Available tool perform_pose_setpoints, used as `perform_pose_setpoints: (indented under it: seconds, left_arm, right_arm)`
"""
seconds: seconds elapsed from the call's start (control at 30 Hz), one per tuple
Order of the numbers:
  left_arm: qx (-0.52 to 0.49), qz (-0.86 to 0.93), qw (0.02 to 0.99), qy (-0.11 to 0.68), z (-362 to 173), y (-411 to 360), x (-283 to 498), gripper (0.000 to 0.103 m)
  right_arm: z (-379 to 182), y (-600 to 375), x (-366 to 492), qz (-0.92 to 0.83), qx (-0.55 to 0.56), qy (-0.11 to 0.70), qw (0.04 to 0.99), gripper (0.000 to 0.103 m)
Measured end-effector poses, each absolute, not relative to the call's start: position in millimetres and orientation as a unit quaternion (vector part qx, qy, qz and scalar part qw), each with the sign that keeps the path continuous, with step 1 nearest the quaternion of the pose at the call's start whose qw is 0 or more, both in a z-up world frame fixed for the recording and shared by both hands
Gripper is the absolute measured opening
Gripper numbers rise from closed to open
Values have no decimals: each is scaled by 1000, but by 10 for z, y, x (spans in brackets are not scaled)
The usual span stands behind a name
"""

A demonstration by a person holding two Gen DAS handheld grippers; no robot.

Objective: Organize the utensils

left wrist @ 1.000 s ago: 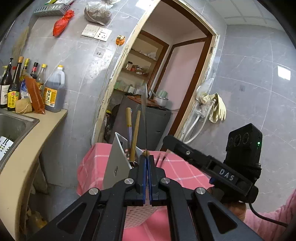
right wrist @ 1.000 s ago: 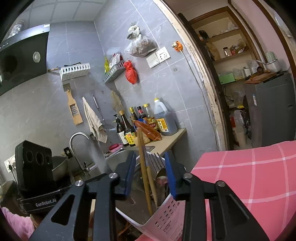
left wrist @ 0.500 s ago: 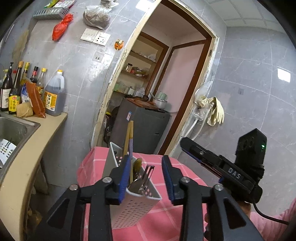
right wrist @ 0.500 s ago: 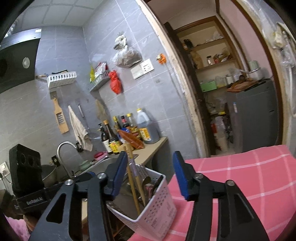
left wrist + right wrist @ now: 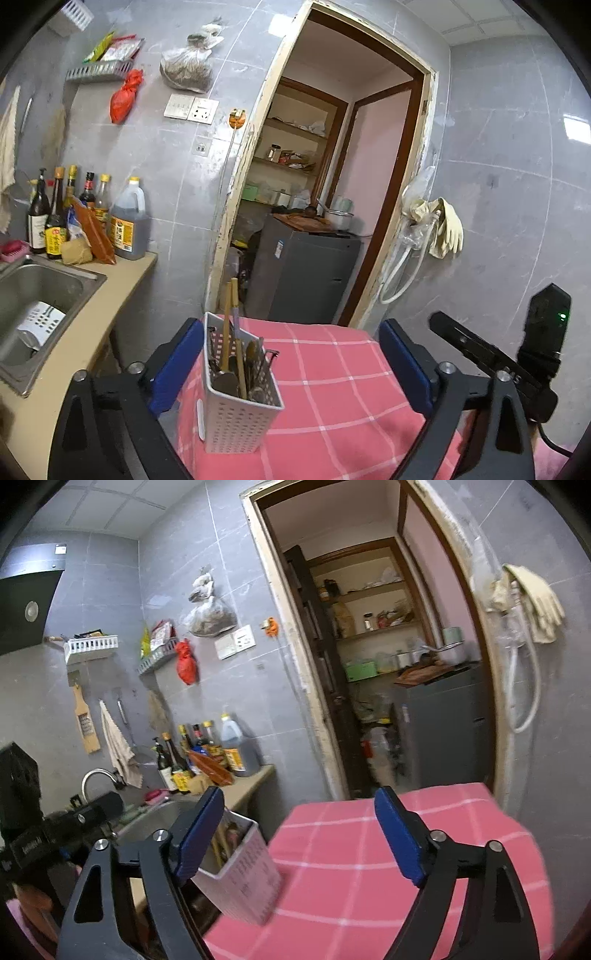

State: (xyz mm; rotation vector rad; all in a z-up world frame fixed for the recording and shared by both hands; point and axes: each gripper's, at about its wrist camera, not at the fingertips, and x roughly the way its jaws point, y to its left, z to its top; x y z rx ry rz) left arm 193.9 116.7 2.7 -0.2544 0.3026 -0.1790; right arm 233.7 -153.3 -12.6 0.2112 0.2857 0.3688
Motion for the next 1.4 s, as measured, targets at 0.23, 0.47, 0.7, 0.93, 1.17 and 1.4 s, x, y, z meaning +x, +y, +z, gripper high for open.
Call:
perform_pose_setpoints:
  seconds: [0.23,0.47,0.7,0.93,1.17,1.4]
  left_arm:
    - [-107,-52,979,165,104,815,1589,102]
    - [-113,-34,976,181,25,580,1139,102]
    - [-118,-24,972,200,-114,465,766,102]
    - [-122,-1,970,209,-178,442,406,102]
    - [-107,11,970,218,-225,396,162,102]
    - [-104,11,970,220,-246,345,61,102]
  right_arm:
    - [-18,-1899,1881,151,70,157,973,93]
    - [31,-2143,1389,133,44,172,975,97]
    - [19,-2278,954,115,34,185,975,100]
    - [-3,-2415,579,101,30,185,977,101]
    - [-65,-2485,363,100,31,195,975,101]
    - [-94,-2494,332,105,32,199,974,101]
